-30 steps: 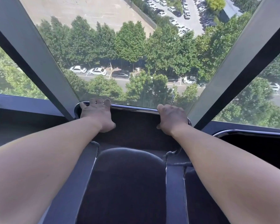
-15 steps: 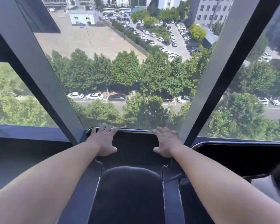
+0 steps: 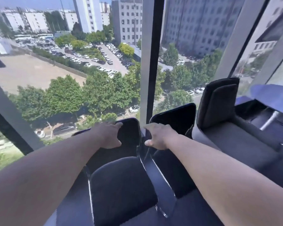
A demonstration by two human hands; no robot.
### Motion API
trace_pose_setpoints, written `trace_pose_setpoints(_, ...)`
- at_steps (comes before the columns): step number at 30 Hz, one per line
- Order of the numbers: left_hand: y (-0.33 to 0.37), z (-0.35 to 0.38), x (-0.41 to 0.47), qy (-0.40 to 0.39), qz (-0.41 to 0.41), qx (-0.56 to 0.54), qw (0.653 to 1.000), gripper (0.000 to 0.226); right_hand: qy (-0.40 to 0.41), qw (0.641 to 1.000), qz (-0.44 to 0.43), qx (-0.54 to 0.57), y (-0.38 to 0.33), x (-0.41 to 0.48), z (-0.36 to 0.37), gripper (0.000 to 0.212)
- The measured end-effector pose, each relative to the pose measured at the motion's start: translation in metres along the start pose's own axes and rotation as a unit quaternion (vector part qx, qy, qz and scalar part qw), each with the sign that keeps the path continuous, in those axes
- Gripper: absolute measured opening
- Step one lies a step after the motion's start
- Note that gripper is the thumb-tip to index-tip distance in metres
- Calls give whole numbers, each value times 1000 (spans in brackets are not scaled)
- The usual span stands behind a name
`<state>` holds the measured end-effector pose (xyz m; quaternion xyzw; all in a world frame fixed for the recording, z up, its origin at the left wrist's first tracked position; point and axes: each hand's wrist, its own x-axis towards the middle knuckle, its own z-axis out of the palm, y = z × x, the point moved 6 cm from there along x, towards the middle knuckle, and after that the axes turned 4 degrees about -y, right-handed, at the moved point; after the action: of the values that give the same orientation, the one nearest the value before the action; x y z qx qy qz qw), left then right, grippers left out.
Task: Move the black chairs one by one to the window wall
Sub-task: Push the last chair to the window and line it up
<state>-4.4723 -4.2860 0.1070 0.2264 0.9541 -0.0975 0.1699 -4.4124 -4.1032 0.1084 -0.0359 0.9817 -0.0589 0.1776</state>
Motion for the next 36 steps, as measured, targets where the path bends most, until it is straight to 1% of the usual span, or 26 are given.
trace_pose_setpoints(3, 55, -6, -40, 0, 67, 32, 997, 88, -1, 998, 44, 39, 6, -78, 14, 65)
trace_pose_setpoints(6, 127, -4, -76, 5, 138, 66, 988, 82, 7, 992, 105, 73, 29, -166, 36, 67)
trace_pose_setpoints(9, 212, 8, -117, 3, 205, 112, 972, 83, 16, 977, 185, 104, 64, -263, 67, 65)
trace_pose_setpoints(11, 274, 18, -148, 10, 250, 132, 959, 83, 21, 961, 242, 129, 86, -331, 94, 64)
trace_pose_setpoints(13, 350, 31, -195, 10, 307, 159, 938, 83, 21, 938, 308, 159, 107, -419, 131, 65)
trace_pose_setpoints(14, 378, 37, -215, 9, 328, 167, 930, 83, 20, 928, 327, 175, 112, -453, 145, 65)
trace_pose_setpoints(16, 451, 55, -274, 19, 381, 188, 905, 76, 28, 902, 382, 201, 120, -546, 182, 65)
trace_pose_setpoints(19, 553, 93, -382, 36, 458, 221, 860, 71, 47, 855, 460, 235, 121, -686, 240, 65)
trace_pose_setpoints(21, 621, 126, -477, 41, 517, 250, 818, 74, 51, 822, 505, 259, 114, -789, 285, 65)
trace_pose_setpoints(22, 657, 144, -530, 44, 547, 265, 793, 76, 51, 804, 526, 272, 105, -846, 311, 66)
trace_pose_setpoints(25, 737, 185, -656, 46, 608, 273, 744, 82, 57, 760, 575, 297, 71, -985, 366, 66)
trace_pose_setpoints(27, 787, 216, -749, 41, 648, 282, 706, 84, 63, 720, 620, 305, 42, -1088, 406, 65)
trace_pose_setpoints(29, 836, 245, -853, 47, 692, 297, 656, 85, 70, 666, 668, 325, 6, -1194, 447, 65)
trace_pose_setpoints(30, 851, 254, -894, 53, 707, 300, 638, 85, 73, 642, 686, 335, -9, -1234, 465, 66)
trace_pose_setpoints(32, 888, 281, -995, 58, 742, 307, 594, 86, 85, 581, 731, 347, -52, -1329, 500, 68)
trace_pose_setpoints(33, 898, 288, -1029, 59, 753, 306, 580, 86, 91, 559, 746, 351, -67, -1360, 512, 69)
trace_pose_setpoints(34, 913, 301, -1075, 58, 768, 310, 557, 87, 98, 527, 765, 356, -88, -1401, 527, 69)
trace_pose_setpoints(36, 931, 318, -1140, 59, 789, 316, 524, 86, 109, 487, 789, 359, -117, -1457, 544, 67)
